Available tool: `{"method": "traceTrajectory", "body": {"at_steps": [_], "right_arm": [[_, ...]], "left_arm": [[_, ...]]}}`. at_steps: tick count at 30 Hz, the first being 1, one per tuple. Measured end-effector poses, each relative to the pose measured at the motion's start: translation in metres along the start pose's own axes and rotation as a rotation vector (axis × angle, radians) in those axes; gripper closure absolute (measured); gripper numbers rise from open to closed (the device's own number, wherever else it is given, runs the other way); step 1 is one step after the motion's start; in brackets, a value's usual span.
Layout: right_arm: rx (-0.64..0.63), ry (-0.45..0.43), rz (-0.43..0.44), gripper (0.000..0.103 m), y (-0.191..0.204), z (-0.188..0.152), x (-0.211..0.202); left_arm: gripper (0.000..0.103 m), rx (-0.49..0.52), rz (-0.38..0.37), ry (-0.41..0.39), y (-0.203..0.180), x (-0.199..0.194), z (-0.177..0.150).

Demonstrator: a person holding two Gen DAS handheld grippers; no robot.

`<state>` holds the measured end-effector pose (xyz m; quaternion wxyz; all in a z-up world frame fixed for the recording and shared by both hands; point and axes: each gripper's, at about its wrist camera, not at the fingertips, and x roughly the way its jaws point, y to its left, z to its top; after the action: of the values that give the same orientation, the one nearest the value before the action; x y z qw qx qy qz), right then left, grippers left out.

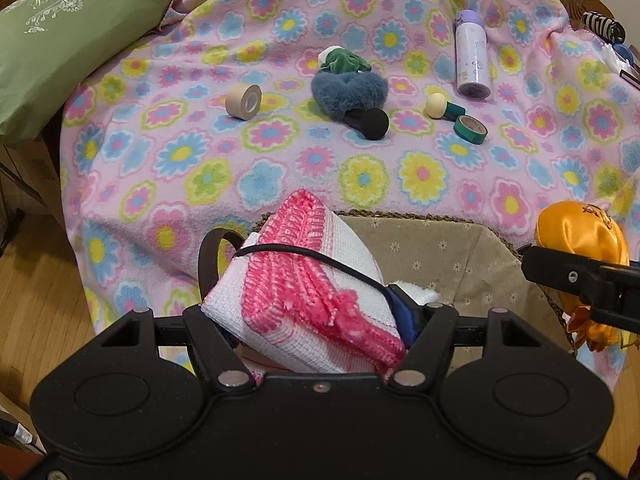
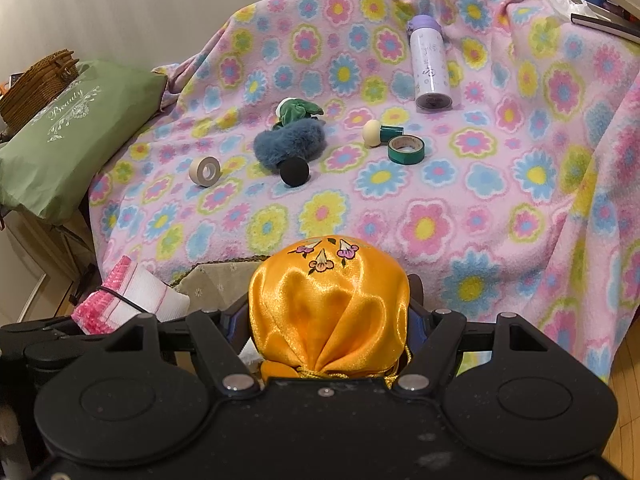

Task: Organize soft objects
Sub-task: 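Lift the towel and yellow pouch and carry them toward the basket, then lower the towel and pouch into the basket and open both grippers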

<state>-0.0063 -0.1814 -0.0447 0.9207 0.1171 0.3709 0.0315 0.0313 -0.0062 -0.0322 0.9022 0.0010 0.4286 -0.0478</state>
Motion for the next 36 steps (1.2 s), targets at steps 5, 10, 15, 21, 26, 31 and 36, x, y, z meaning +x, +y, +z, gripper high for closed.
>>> {"method": "traceTrajectory", "body": {"at_steps": [5,10,15,21,26,31,36], "right_arm": [[0.001,0.006,0.003,0.031,-0.0019,0.0004,0.0005],[-0.005,0.008,0.008,0.031,-0.0016,-0.0005,0.0004],[-0.013,0.012,0.016,0.031,-0.0004,-0.0020,0.0001],[-0.011,0.017,0.021,0.029,-0.0016,-0.0017,0.0001],[-0.010,0.020,0.024,0.028,-0.0019,-0.0020,0.0003],[-0.014,0.009,0.023,0.027,-0.0011,-0.0027,-0.0011],[-0.012,0.011,0.025,0.027,-0.0017,-0.0029,-0.0009]], "left_arm": [[0.039,0.002,-0.001,0.003,-0.0001,-0.0008,-0.0013],[0.038,0.001,-0.002,0.004,-0.0007,-0.0017,-0.0021],[0.038,0.003,0.000,0.000,-0.0007,-0.0015,-0.0018],[0.038,0.003,0.001,0.004,-0.0009,-0.0022,-0.0040],[0.037,0.004,0.002,0.004,-0.0014,-0.0023,-0.0046],[0.034,0.002,0.000,0.011,-0.0015,-0.0018,-0.0049],[0.032,-0.006,-0.007,0.032,0.0007,0.0011,-0.0050]]}}
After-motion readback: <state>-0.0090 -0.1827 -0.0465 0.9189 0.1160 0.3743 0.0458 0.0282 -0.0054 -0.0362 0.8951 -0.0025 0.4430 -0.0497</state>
